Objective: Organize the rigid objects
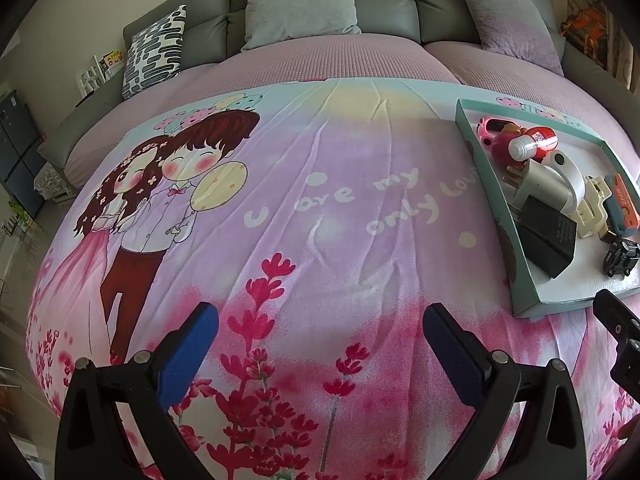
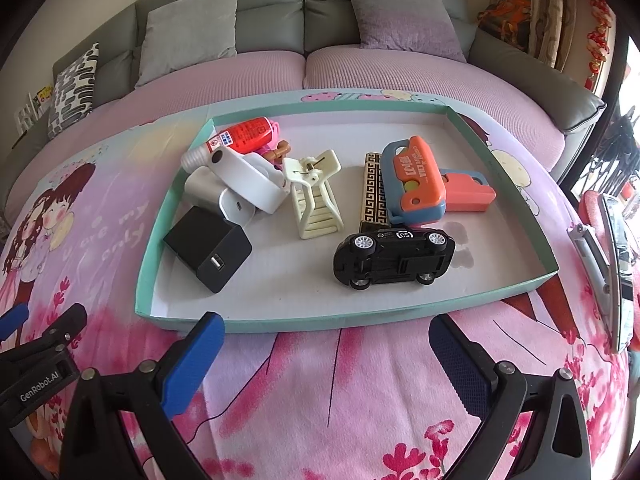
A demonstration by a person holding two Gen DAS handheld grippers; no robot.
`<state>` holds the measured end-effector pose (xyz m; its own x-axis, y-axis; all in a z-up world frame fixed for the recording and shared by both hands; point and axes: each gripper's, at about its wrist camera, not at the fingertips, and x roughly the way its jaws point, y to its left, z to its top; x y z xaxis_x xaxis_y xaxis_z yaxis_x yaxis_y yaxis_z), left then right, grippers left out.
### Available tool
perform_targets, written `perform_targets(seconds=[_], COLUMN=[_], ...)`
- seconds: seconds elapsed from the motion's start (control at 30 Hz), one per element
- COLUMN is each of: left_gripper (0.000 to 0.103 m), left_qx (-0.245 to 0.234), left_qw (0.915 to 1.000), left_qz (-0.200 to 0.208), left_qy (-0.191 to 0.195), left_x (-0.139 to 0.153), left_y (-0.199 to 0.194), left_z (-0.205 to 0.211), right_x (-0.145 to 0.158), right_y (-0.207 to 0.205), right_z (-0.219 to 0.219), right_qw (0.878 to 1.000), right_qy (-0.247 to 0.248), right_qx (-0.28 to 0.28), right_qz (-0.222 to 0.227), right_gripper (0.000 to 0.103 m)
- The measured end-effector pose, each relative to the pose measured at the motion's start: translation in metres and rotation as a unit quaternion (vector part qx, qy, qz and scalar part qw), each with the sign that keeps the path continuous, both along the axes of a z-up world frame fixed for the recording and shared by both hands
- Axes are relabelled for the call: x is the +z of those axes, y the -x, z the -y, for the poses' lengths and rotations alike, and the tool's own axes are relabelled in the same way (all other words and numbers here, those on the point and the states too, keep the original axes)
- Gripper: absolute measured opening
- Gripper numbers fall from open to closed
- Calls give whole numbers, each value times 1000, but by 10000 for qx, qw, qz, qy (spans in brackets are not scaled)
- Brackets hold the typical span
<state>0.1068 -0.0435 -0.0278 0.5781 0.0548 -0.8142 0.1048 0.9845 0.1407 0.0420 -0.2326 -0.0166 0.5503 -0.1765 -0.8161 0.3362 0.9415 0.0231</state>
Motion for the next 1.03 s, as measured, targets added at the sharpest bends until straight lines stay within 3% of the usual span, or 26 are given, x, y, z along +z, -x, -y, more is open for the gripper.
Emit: perform_targets(seconds=[1.03], left_gripper=[102], left_qx=[179], left_qw=[9998], left_qz=[55], left_qy=[47], left_x=[2], left_y=[0], left_z=[-7], right_x=[-1], right_y=[0], right_z=[-1], right_qw=[10000], right_qy=[42], right_qx=[28], right_qz=[-49], right_gripper=[103])
